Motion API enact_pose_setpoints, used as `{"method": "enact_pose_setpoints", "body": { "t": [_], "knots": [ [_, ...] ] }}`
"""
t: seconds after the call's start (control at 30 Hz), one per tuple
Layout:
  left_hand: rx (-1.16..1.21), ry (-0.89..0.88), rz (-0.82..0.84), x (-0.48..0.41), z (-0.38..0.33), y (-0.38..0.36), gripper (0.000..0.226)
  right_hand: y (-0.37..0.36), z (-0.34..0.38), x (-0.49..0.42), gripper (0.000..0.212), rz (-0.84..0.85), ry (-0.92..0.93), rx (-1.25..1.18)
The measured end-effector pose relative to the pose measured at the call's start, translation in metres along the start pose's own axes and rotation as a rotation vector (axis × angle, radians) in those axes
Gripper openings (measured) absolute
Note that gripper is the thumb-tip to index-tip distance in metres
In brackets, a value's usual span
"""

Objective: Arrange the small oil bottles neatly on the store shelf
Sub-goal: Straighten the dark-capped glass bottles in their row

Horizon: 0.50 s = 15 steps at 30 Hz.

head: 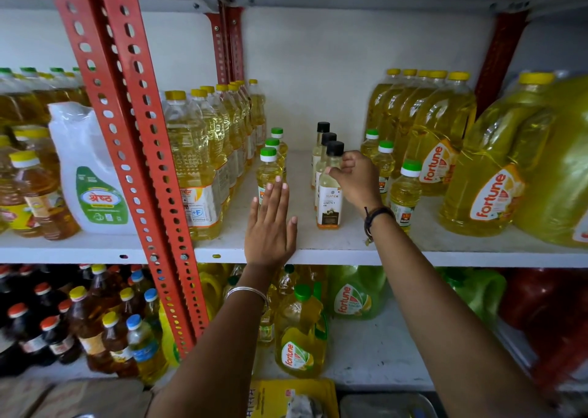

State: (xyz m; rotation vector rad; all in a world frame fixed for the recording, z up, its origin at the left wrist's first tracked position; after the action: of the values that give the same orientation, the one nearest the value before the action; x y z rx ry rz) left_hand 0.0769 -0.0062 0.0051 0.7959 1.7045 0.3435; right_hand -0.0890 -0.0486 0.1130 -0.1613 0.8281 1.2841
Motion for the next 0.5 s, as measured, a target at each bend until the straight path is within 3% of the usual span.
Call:
{"method": "enact_pose_setpoints", "body": {
  "t": [0.13, 0.5],
  "knots": [
    [0.005, 0.006, 0.001, 0.000, -0.001, 0.000, 0.061, 0.000, -0.005, -0.002, 0.028, 0.079, -0.023, -0.068],
    [-0.007, 0.010, -0.003, 0.000, 0.000, 0.000, 0.061, 0.010, 0.000, 0.009, 0.024, 0.100, -0.053, -0.159]
  ]
}}
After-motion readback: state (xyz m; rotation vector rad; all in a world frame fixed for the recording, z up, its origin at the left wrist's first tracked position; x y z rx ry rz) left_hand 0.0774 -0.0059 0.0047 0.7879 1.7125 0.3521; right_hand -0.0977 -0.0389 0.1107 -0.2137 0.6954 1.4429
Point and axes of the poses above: each hand's wrist, its own x-axis away from the middle knuckle, its own y-axis out of the back of the hand, z = x × y, the point moved 2 cm from there along -x, towards the middle knuckle, and after that the axes turned 10 degrees about y, right-handed, at the moved point
